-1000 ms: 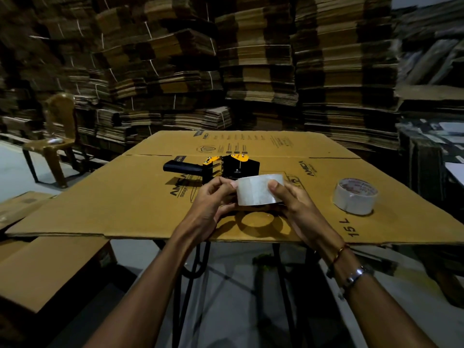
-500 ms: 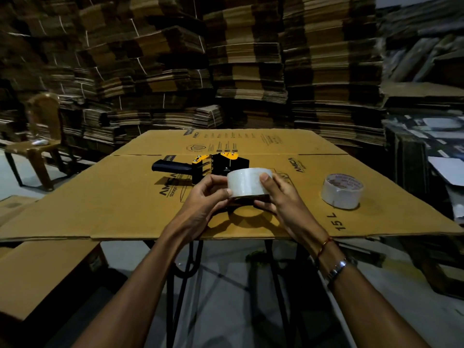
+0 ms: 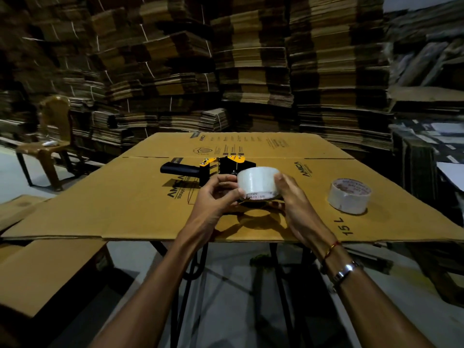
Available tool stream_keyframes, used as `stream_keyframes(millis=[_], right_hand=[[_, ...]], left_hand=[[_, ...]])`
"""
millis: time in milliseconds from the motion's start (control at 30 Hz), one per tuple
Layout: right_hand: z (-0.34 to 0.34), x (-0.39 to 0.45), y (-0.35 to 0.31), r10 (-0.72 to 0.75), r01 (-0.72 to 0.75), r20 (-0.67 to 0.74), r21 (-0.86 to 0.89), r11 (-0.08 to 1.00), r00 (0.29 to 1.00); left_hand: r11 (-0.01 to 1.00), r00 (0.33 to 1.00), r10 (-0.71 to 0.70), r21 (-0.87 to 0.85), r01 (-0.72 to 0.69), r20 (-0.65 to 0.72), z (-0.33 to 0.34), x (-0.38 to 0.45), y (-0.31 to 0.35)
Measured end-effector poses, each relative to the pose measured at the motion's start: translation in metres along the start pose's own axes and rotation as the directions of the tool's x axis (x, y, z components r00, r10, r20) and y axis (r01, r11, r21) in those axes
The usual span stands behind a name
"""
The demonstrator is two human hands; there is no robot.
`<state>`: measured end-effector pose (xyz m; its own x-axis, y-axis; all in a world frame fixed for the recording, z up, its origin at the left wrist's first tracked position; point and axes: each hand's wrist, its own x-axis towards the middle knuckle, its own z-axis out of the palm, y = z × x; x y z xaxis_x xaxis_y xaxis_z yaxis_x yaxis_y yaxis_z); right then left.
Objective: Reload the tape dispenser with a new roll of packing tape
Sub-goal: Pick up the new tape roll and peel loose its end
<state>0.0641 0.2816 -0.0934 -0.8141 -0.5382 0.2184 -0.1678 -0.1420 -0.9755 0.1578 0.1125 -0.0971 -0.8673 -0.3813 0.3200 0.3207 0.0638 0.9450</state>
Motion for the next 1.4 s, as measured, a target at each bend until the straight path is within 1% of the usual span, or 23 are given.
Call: stream_keyframes(millis=[100, 200, 433, 600, 733, 933, 1067, 1167, 1233, 1400], right_hand=[[0.0, 0.001, 0.002, 0.007, -0.009, -0.021, -0.053, 0.999, 1.0], [0.0, 0.002, 0.002, 0.005, -0.008, -0.04, -0.066, 0.998, 0.999], [-0.001, 0.003, 0.006, -0.005, -0.001, -0.061, -0.102, 0.995, 0.998], [-0.002, 0.005, 0.008, -0.014, 0.008, -0.067, -0.09, 0.996, 0.998], [-0.001, 0.004, 0.008, -0.016, 0.008, -0.073, -0.103, 0.995, 0.997], [-0.001, 0.005, 0.007, -0.016, 0.011, -0.075, -0.064, 0.998, 0.997], [0.0, 0.002, 0.007, 0.001, -0.005, -0.073, -0.057, 0.998, 0.997], [-0.001, 0.001, 0.004, -0.003, 0.003, -0.052, 0.01, 1.0, 0.999], [-0.001, 0.001, 0.002, 0.007, -0.005, -0.041, 0.055, 0.998, 0.999], [0.0, 0.003, 0.003, 0.026, -0.022, -0.063, 0.059, 0.998, 0.998]], left_hand=[[0.974, 0.997, 0.081, 0.213, -0.077, -0.011, 0.006, -0.004, -0.002], [0.948, 0.992, 0.119, 0.301, -0.103, -0.036, 0.01, -0.003, -0.003], [0.945, 0.981, 0.123, 0.319, -0.07, -0.149, 0.013, 0.003, -0.011], [0.943, 0.978, 0.116, 0.329, -0.055, -0.171, 0.016, 0.007, -0.013], [0.953, 0.976, 0.1, 0.3, -0.037, -0.196, 0.019, 0.008, -0.013], [0.93, 0.973, 0.142, 0.362, -0.067, -0.183, 0.022, 0.008, -0.013], [0.933, 0.973, 0.145, 0.353, -0.074, -0.178, 0.021, 0.006, -0.013], [0.939, 0.984, 0.121, 0.337, -0.069, -0.134, 0.021, 0.003, -0.012], [0.924, 0.984, 0.137, 0.371, -0.088, -0.109, 0.023, 0.0, -0.01], [0.901, 0.977, 0.162, 0.424, -0.089, -0.14, 0.023, 0.0, -0.011]])
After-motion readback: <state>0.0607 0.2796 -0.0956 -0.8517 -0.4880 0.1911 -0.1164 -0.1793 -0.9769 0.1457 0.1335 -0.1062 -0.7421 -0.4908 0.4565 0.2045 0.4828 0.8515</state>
